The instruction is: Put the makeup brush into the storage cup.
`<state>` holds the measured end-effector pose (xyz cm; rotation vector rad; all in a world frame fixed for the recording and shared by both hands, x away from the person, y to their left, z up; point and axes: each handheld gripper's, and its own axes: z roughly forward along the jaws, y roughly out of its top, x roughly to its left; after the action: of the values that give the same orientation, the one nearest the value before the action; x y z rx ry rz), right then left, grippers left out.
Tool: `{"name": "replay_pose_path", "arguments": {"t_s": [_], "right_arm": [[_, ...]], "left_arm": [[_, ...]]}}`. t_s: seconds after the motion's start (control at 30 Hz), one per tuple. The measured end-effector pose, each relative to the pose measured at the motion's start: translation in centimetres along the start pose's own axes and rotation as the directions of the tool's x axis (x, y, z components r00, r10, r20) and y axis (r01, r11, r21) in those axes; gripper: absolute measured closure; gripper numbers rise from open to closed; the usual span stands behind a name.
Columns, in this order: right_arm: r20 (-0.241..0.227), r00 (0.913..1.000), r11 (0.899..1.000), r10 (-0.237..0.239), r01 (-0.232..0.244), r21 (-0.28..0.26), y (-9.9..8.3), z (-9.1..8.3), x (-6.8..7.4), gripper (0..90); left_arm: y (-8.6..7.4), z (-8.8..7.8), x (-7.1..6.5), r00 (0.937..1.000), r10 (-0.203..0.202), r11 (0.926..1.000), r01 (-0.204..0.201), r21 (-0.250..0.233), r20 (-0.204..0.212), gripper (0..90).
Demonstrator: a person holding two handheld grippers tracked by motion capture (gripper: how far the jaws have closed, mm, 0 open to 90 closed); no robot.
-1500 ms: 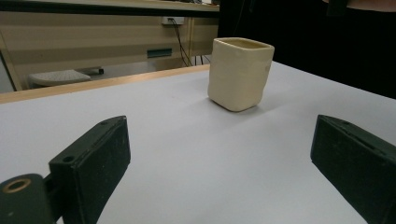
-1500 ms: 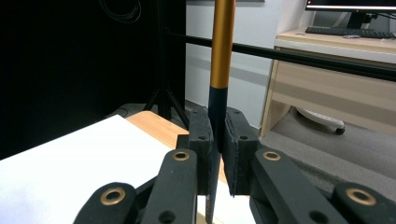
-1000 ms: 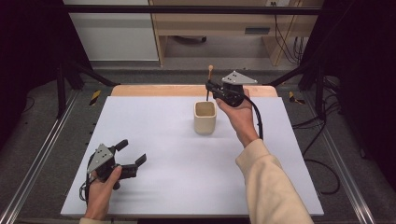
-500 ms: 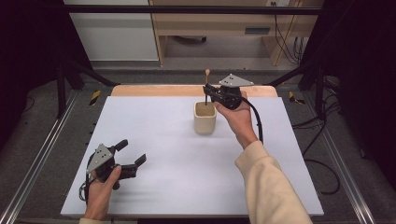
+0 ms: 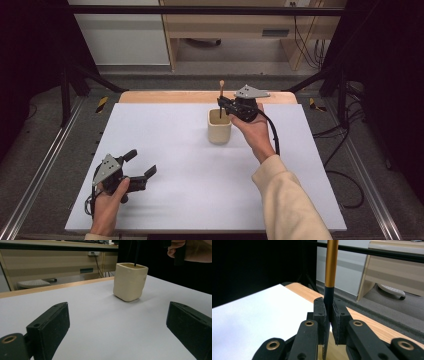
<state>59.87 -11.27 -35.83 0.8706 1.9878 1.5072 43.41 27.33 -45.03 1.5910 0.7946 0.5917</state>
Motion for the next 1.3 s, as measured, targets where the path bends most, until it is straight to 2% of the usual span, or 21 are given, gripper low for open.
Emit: {"name": "replay_pose_path", "arguments": {"t_s": [0.4,1.1,1.3], "right_arm": [[-0.004,0.9999,1.0,0.01,-0.01,0.016,-0.9,0.0,-0.1,83.0],[-0.007,0.9998,1.0,0.018,-0.018,0.022,-1.3,0.1,0.1,83.0],[-0.001,0.9998,0.999,0.019,-0.019,0.029,-2.3,-0.1,-0.2,83.0]], "left_arm": [[0.0,-0.1,0.0,1.0,-0.001,1.0,0.001,-0.005,0.009,4.2],[0.1,0.0,-0.1,0.9999,0.011,0.9999,-0.011,-0.003,0.011,4.1],[0.1,-0.1,-0.1,0.9999,0.01,0.9999,-0.01,-0.003,0.012,4.2]]}}
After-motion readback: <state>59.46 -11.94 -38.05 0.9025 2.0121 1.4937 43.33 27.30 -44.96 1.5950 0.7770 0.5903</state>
